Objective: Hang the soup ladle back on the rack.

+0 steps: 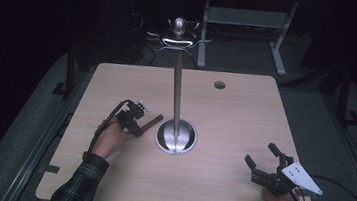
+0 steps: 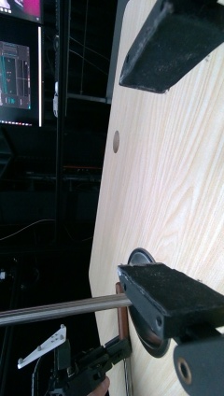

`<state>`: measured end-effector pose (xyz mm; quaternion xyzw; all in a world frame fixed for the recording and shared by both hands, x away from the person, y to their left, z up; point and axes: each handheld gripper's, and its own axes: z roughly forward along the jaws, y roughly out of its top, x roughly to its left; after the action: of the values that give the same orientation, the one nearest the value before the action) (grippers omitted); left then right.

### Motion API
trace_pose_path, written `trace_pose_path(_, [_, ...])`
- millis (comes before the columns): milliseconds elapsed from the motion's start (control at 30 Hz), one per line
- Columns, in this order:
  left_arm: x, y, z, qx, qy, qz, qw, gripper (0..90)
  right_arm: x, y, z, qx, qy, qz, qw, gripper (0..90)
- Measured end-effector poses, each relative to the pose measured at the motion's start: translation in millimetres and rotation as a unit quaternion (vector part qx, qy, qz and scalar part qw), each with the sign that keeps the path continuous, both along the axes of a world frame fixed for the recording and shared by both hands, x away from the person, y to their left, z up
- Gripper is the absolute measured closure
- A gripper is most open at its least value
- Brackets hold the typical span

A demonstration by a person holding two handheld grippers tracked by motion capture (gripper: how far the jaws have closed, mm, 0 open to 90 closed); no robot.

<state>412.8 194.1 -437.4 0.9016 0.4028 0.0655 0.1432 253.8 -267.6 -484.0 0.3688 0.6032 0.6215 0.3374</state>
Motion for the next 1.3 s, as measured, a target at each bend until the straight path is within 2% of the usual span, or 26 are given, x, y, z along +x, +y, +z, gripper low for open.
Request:
trace_pose_path(133, [-2.4,-0.1,1.8,0.000,-0.001,-0.009,1.0000,73.9,0.1,0.1,0.0,0.000,0.000,0.000,1.0000,8.0])
trace_pose_path(300, [-6.4,2.3,9.4,-0.017,-0.017,-0.005,0.9997,73.9,0.1,0.0,0.0,-0.001,0.000,0.000,1.0000,8.0])
trace_pose_path(400, [-8.8,7.2,15.8,-0.035,-0.020,-0.014,0.9991,73.9,-0.2,0.4,0.1,-0.001,0.000,0.000,1.0000,8.0])
trace_pose_path(533, [-13.6,15.3,26.7,-0.071,-0.035,-0.010,0.9968,74.0,-0.2,0.3,0.1,-0.001,0.001,-0.002,1.0000,8.0])
trace_pose_path(567, [-14.7,18.8,31.0,-0.078,-0.036,-0.020,0.9961,74.0,0.0,0.2,0.1,-0.001,0.000,-0.002,1.0000,8.0])
trace_pose_path(667, [-20.7,27.4,42.5,-0.119,-0.053,-0.015,0.9913,74.0,0.0,0.2,0.0,0.000,0.001,-0.003,1.0000,8.0])
trace_pose_path(733, [-23.8,32.9,49.5,-0.127,-0.061,-0.025,0.9898,74.0,0.0,0.2,0.1,0.000,0.000,-0.003,1.0000,8.0])
trace_pose_path(800, [-27.2,37.2,53.9,-0.147,-0.066,-0.027,0.9866,74.0,0.0,0.1,0.0,0.000,0.000,-0.002,1.0000,8.0])
trace_pose_path(967, [-34.8,46.0,63.4,-0.163,-0.081,-0.032,0.9828,74.0,0.1,0.0,0.0,0.000,0.000,-0.001,1.0000,8.0])
trace_pose_path(1000, [-36.0,47.8,65.2,-0.169,-0.083,-0.030,0.9817,74.0,0.0,0.0,0.0,0.000,0.001,-0.002,1.0000,8.0])
trace_pose_path(1033, [-37.7,51.8,68.8,-0.181,-0.086,-0.031,0.9792,74.0,0.1,0.1,0.0,0.000,0.000,-0.002,1.0000,8.0])
trace_pose_path(1067, [-37.7,51.8,68.8,-0.181,-0.086,-0.031,0.9792,74.0,0.1,0.1,0.0,0.000,0.000,-0.002,1.0000,8.0])
trace_pose_path(1133, [-40.0,56.0,73.8,-0.193,-0.089,-0.032,0.9765,74.1,0.1,0.1,0.0,0.000,0.000,-0.002,1.0000,8.0])
trace_pose_path(1200, [-43.7,61.6,82.4,-0.206,-0.098,-0.037,0.9728,74.1,0.1,0.1,0.0,-0.001,0.000,-0.002,1.0000,8.0])
trace_pose_path(1233, [-43.7,61.6,82.4,-0.206,-0.098,-0.037,0.9728,74.1,0.1,0.1,0.0,-0.001,0.000,-0.002,1.0000,8.0])
trace_pose_path(1267, [-45.1,62.7,85.0,-0.214,-0.102,-0.034,0.9710,74.1,0.1,0.1,0.0,0.000,0.000,-0.001,1.0000,8.0])
trace_pose_path(1300, [-46.0,64.6,87.9,-0.215,-0.104,-0.038,0.9704,74.1,0.1,0.1,0.0,0.000,0.000,-0.002,1.0000,8.0])
